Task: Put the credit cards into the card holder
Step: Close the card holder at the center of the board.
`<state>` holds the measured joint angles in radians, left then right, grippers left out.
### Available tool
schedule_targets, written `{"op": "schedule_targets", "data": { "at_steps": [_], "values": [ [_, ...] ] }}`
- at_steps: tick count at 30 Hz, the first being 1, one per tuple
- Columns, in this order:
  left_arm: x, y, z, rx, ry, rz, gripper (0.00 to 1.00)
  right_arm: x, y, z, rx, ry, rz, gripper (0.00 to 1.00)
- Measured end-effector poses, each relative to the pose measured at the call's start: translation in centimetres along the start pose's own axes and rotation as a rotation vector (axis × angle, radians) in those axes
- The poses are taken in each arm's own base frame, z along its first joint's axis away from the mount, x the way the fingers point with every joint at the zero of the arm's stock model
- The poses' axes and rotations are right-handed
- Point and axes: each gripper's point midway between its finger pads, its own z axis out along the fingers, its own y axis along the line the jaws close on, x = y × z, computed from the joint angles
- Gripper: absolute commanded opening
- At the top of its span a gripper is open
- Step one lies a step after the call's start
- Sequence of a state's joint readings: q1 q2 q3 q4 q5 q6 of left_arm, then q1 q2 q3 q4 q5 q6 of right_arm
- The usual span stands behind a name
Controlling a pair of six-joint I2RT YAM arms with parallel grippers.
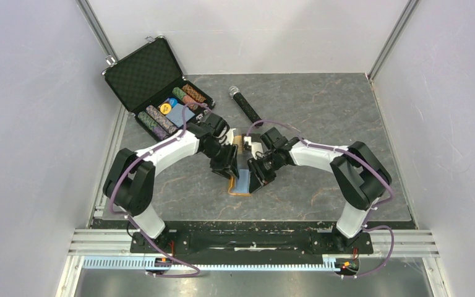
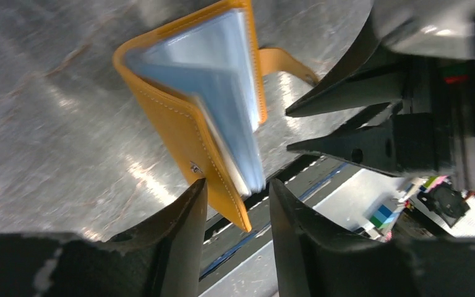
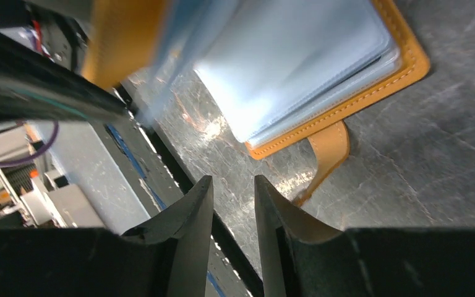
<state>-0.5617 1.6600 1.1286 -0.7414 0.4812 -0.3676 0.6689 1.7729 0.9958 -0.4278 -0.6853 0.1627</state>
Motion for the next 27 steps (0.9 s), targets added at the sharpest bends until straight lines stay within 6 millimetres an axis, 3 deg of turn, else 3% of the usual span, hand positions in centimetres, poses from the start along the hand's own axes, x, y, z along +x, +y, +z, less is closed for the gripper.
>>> {"op": "schedule_targets", "data": {
  "at_steps": [7,14,20,27],
  "values": [
    [-0.4,-2.6,2.8,0.097,0.031,0.002,0.56,-2.8,0.0,-3.3,-0.046,-0.150,0.053,0.34],
    [-0.5,-3.4,5.6,0.146,0.067,-0.019,0.52,-4.6,-2.0,-6.4,-0.027,-0.266,0.112,0.34],
    [-0.3,-3.4,6.6,0.157,0.087,-0.029,0.36,-5.1,-2.6,-5.9,-0.034,-0.269,0.129,0.33],
    [0.2,-3.1,7.0,0.154,0.095,-0.032,0.36,-7.2,-2.7,-4.0,-0.056,-0.248,0.136,0.22]
  ]
}}
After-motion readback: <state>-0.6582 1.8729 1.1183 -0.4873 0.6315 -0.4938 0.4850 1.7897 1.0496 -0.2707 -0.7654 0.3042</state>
